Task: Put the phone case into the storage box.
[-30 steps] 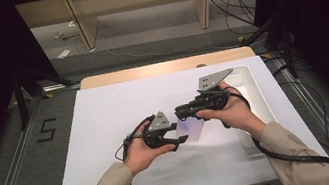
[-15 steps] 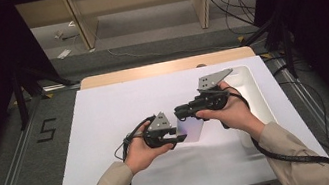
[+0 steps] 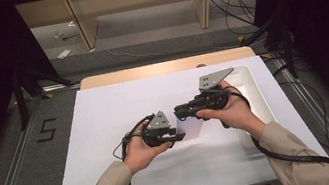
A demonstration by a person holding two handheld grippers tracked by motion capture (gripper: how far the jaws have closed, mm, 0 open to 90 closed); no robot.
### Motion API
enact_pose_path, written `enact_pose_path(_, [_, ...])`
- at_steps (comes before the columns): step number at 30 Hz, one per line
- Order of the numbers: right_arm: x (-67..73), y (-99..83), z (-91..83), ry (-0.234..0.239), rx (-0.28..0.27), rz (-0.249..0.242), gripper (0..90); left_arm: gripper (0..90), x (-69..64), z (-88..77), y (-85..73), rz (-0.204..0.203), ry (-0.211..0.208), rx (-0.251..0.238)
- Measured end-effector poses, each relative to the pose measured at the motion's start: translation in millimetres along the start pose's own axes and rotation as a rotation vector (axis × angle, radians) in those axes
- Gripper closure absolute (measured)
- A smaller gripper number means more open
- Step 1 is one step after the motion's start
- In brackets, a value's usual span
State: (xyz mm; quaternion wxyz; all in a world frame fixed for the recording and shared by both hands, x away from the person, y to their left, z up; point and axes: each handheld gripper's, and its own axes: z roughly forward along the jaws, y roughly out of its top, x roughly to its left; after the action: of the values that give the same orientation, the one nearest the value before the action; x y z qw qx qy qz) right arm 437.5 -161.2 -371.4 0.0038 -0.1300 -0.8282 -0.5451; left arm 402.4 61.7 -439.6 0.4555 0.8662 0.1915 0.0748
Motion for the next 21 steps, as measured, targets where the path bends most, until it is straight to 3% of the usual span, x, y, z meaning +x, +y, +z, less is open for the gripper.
enact_pose_path(14, [0.3,-0.5,0.9,0.008,0.000,-0.001,78.9,75.7,0.2,-2.0,0.2,0.011,-0.004,0.020])
enact_pose_path(21, [-1.0,-0.4,-0.7,0.022,-0.003,-0.015,76.6,76.9,-0.1,-2.4,0.5,-0.006,-0.034,0.013])
